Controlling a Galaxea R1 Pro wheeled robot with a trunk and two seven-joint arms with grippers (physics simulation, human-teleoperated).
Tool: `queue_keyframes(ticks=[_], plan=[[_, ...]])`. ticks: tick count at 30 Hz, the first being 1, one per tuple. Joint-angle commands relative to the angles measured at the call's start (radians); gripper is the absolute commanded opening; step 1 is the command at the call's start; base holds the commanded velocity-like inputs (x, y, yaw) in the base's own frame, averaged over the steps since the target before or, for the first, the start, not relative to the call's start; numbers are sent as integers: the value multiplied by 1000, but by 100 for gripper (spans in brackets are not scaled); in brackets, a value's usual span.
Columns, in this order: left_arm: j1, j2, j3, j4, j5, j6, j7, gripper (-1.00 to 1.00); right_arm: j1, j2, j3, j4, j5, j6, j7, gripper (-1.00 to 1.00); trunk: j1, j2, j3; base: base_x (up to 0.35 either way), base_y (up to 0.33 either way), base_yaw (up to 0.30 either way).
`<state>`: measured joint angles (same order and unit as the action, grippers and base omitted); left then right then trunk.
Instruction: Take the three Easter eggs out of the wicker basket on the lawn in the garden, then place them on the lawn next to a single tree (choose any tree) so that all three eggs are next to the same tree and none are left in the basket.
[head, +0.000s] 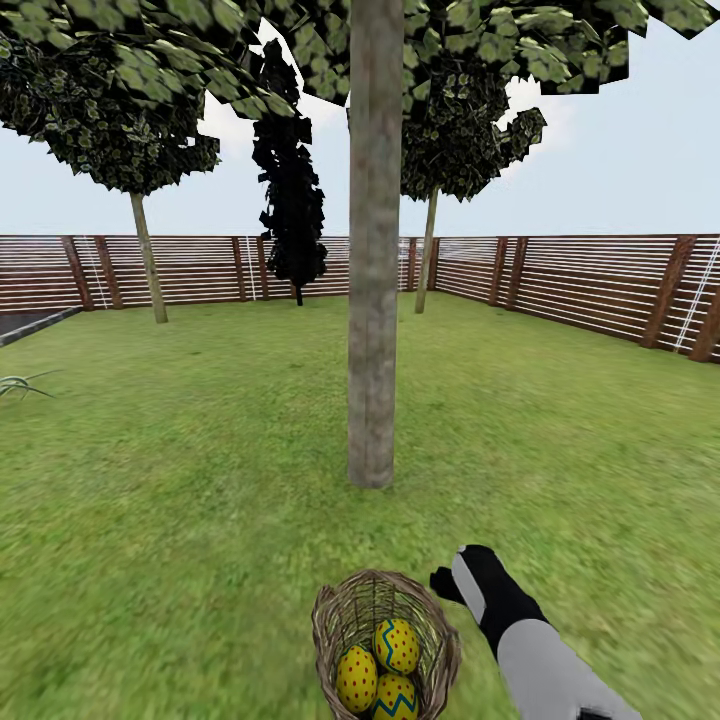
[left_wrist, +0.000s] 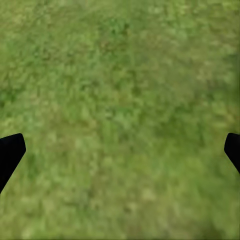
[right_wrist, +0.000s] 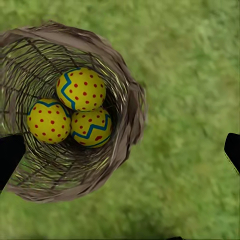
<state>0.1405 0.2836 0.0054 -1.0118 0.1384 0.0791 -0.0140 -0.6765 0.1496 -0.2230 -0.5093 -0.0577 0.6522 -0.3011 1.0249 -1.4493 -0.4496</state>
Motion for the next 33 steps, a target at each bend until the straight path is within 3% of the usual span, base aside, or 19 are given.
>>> queue_keyframes(ticks=[1,5,10,33], plan=[[1,0,1,-3,10,7,-1,100,-13,-2,-4,23,-6,-9,-6,100,4,-8,-4,0,0,0],[1,0,1,-10,10,9,0,100,-47,-15,-5,94,-5,-52,-7,100,19,-36,-17,0,0,0],[1,0,1,-14,10,12,0,100,-57,-25,-7,115,-6,-64,-7,100,38,-71,-32,0,0,0],[1,0,1,-52,10,45,1,100,-60,-26,-6,153,-9,-69,-7,100,127,-232,-104,0,0,0]])
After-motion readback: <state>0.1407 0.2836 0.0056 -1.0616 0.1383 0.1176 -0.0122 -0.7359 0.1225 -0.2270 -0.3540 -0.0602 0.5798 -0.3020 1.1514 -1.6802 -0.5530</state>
